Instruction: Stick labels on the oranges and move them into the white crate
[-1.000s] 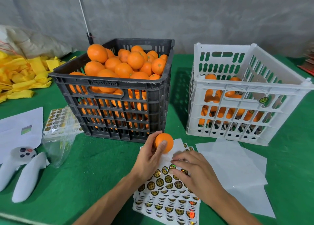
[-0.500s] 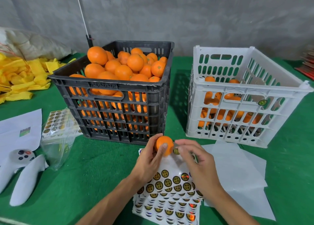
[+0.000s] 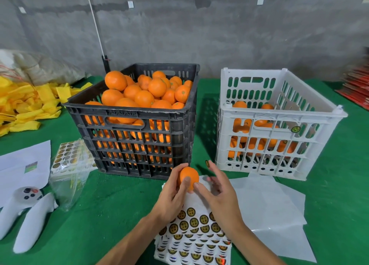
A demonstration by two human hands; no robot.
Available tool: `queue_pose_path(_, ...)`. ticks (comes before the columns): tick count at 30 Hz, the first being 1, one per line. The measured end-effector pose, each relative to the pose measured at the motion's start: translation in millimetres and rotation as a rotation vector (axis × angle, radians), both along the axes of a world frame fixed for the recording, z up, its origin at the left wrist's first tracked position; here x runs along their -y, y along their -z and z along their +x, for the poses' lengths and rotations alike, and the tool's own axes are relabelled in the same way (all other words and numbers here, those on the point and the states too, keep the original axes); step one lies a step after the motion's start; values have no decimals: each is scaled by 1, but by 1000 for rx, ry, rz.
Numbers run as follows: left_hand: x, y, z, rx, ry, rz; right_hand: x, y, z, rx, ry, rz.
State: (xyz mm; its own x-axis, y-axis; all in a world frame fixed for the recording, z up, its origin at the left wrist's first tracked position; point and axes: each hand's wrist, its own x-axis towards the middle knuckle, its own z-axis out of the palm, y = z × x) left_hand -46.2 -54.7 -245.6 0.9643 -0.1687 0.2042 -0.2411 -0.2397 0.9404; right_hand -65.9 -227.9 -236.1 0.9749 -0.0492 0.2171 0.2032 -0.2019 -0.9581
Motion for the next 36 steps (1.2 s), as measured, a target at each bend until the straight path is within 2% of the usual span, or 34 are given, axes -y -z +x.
queue_pose_path(4, 15, -29, 5, 31, 13, -77, 4, -22, -3, 150, 73, 24)
queue_pose_path(7, 35, -52, 13, 72, 1, -130, 9, -45, -6, 250, 108, 216)
queue_pose_path(10, 50, -63, 18, 52, -9, -238, 11, -65, -7, 261, 90, 381)
queue_pose_path(14, 62, -67, 15, 19, 45, -340, 10, -72, -2, 220, 136, 283)
queue_pose_path(18, 79, -81, 15, 24, 16, -391, 13, -77, 6, 294, 251, 12)
queue_pose_path(24, 103, -128, 38, 148, -124, -365, 30, -114, 26, 340, 257, -75)
queue_pose_path(30, 136, -193, 69, 262, -49, -240, 67, -165, 49, 597, 384, -380)
queue_pose_path(33, 154, -216, 83, 246, 58, -57, 74, -176, 61, 492, 396, -363)
queue_pose_path(36, 162, -227, 92, 313, 160, 295, 86, -180, 68, 320, 495, -495)
